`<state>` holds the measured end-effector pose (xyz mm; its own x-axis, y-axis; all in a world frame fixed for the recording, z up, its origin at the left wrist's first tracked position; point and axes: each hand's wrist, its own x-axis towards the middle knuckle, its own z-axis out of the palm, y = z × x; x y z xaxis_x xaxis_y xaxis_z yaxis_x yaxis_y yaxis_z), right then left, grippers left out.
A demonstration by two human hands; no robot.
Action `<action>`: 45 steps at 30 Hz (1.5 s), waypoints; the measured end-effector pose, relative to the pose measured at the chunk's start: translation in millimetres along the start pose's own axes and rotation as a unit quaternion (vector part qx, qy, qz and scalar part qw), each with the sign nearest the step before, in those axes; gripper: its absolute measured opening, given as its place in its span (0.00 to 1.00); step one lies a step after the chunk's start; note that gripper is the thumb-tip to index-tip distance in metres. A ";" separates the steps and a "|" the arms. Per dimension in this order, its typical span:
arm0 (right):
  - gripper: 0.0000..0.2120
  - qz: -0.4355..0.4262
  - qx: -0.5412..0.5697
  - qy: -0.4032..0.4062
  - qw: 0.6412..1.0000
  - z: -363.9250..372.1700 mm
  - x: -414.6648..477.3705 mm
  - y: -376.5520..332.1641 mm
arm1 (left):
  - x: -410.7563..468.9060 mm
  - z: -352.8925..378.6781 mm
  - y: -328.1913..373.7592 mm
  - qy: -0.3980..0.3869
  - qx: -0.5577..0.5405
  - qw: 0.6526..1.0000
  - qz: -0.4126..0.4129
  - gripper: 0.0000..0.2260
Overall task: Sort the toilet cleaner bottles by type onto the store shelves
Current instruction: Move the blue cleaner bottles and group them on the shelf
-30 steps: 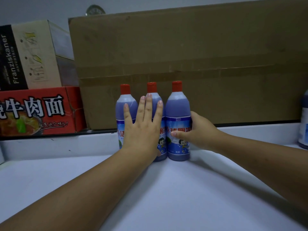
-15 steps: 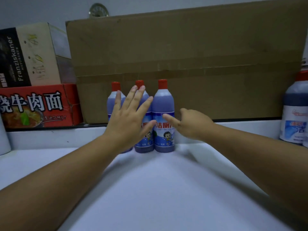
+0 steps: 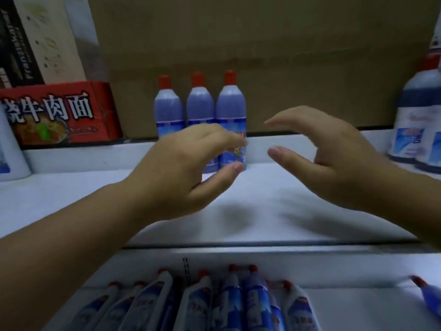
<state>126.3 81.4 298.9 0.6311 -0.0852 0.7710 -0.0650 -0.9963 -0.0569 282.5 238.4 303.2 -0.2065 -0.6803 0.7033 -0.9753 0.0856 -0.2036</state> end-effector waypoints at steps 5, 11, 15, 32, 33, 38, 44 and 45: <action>0.11 -0.114 0.094 -0.068 0.987 -4.3 -95.8 -56.5 | -107.9 3.3 56.5 -0.069 -0.095 0.990 0.079 0.16; 0.08 -0.008 0.096 -0.270 0.958 114.3 -188.6 -37.7 | -218.2 132.1 52.8 -0.287 -0.210 0.921 -0.161 0.13; 0.11 0.331 0.053 -0.339 0.879 199.1 -227.4 6.7 | -236.6 209.6 45.2 -0.350 -0.230 0.817 -0.396 0.10; 0.27 0.622 0.110 -0.355 0.689 279.3 -220.6 16.3 | -190.4 280.8 34.3 -0.342 -0.336 0.660 -0.578 0.27; 0.27 0.627 0.121 -0.343 0.689 275.4 -221.4 19.0 | -192.0 278.3 33.4 -0.325 -0.347 0.640 -0.603 0.28; 0.25 0.645 0.475 -0.183 0.570 238.9 -247.2 26.4 | -208.7 256.7 40.8 -0.232 -0.478 0.559 -0.637 0.25; 0.41 0.555 0.759 -0.052 0.336 206.9 -259.0 3.3 | -221.7 211.6 60.5 -0.190 -0.620 0.470 -0.599 0.23; 0.40 0.559 0.758 -0.061 0.330 204.3 -257.2 -4.1 | -222.4 206.0 63.4 -0.185 -0.624 0.473 -0.594 0.24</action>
<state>122.2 104.5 -28.8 0.9002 -0.3194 -0.2960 0.0931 0.8052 -0.5856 282.8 245.1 -6.4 0.3483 -0.8485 -0.3985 0.2799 -0.3116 0.9081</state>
